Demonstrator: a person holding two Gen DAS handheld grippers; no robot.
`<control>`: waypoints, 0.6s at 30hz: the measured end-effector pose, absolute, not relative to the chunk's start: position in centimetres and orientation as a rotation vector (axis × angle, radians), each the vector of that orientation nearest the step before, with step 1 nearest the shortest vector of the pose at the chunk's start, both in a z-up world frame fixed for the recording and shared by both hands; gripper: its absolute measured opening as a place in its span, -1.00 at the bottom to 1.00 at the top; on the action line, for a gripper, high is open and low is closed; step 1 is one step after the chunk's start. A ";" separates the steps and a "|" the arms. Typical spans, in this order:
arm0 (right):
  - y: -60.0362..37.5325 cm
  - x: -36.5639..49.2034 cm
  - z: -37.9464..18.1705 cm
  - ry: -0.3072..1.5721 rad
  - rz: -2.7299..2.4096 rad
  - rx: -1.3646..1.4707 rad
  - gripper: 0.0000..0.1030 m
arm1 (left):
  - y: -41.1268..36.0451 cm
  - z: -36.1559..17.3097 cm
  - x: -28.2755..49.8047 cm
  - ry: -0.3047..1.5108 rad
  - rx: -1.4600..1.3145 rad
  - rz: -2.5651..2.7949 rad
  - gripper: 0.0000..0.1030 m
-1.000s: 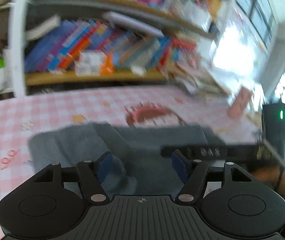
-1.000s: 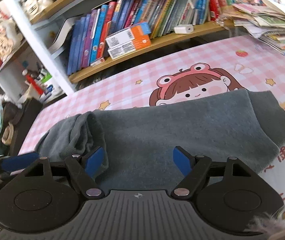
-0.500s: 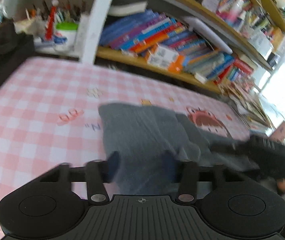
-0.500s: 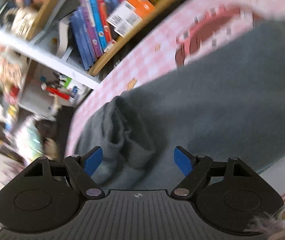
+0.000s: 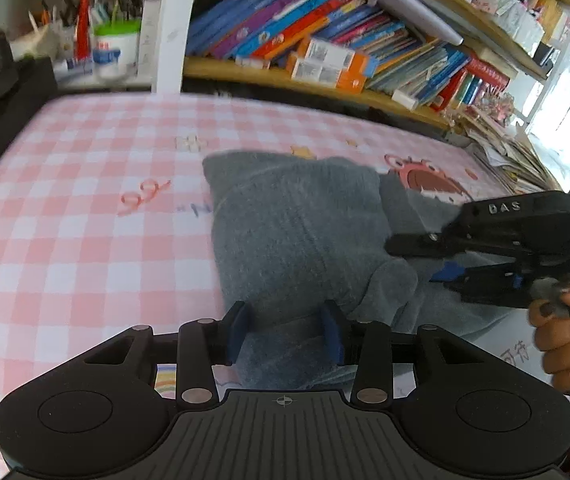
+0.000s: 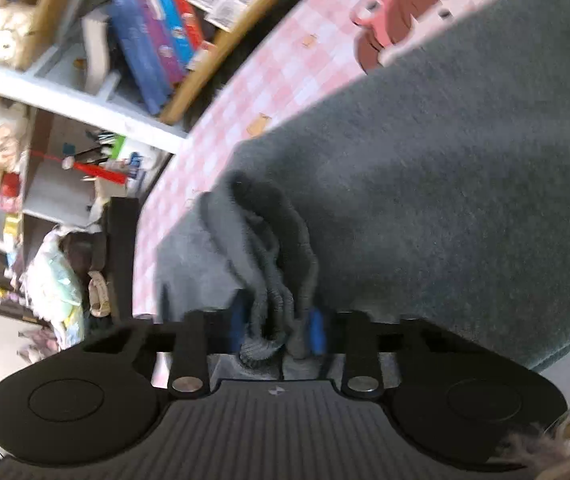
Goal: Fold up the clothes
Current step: 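Grasp the sleeve cuff with the right gripper while the left gripper releases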
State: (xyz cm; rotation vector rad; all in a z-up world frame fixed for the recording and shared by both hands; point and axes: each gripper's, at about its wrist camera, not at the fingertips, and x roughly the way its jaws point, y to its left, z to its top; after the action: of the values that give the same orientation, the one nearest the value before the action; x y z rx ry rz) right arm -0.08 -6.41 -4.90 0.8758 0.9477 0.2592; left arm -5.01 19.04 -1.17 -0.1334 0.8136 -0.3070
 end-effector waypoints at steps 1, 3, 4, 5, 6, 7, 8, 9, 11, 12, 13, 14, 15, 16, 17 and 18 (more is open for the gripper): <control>-6.6 -0.8 -3.9 0.903 0.279 0.853 -0.62 | 18.8 -0.5 -5.4 0.773 -0.115 -0.312 -0.30; -7.1 -2.3 -2.0 0.812 0.307 0.817 -0.62 | 18.5 0.6 -6.0 0.703 -0.102 -0.346 -0.30; -7.5 -2.8 -1.4 0.785 0.292 0.807 -0.62 | 18.4 1.1 -6.3 0.671 -0.101 -0.368 -0.30; -7.9 -3.1 -1.2 0.775 0.262 0.801 -0.62 | 18.2 1.3 -6.3 0.658 -0.097 -0.388 -0.30; -8.4 -3.1 -1.7 0.793 0.219 0.804 -0.62 | 17.9 0.9 -6.1 0.685 -0.089 -0.406 -0.30; -8.9 -2.8 -2.5 0.823 0.180 0.812 -0.62 | 17.6 0.3 -5.7 0.731 -0.078 -0.417 -0.30; -9.3 -2.5 -3.5 0.863 0.145 0.824 -0.62 | 17.3 -0.5 -5.3 0.773 -0.068 -0.423 -0.30; -9.6 -2.2 -4.7 0.909 0.126 0.848 -0.57 | 17.2 -0.9 -5.1 0.789 -0.057 -0.428 -0.30; -10.0 -2.2 -5.9 0.929 0.126 0.910 -0.53 | 17.1 -1.1 -5.0 0.787 -0.037 -0.430 -0.30; -10.0 -2.2 -6.0 0.923 0.131 0.920 -0.53 | 17.2 -1.1 -4.9 0.789 -0.042 -0.432 -0.30; -10.0 -2.3 -5.7 0.911 0.136 0.910 -0.53 | 17.3 -1.1 -4.9 0.788 -0.047 -0.431 -0.30; -9.9 -2.3 -5.4 0.899 0.142 0.900 -0.53 | 17.4 -1.0 -5.0 0.783 -0.049 -0.427 -0.30; -9.8 -2.4 -5.1 0.887 0.147 0.889 -0.53 | 17.4 -0.8 -5.2 0.774 -0.050 -0.427 -0.30; -9.7 -2.4 -4.9 0.875 0.152 0.879 -0.53 | 17.4 -0.6 -5.4 0.758 -0.050 -0.437 -0.30; -9.7 -2.5 -4.5 0.861 0.157 0.871 -0.53 | 17.4 -0.5 -5.6 0.745 -0.052 -0.451 -0.30; -9.7 -2.6 -4.2 0.845 0.163 0.866 -0.53 | 17.3 -0.5 -5.7 0.741 -0.048 -0.459 -0.30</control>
State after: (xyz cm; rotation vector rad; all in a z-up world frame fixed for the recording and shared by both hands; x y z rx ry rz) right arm -2.56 -9.68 -4.20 0.8660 0.8447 0.1627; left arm -5.67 17.27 -0.52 -0.0480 0.7413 -0.4592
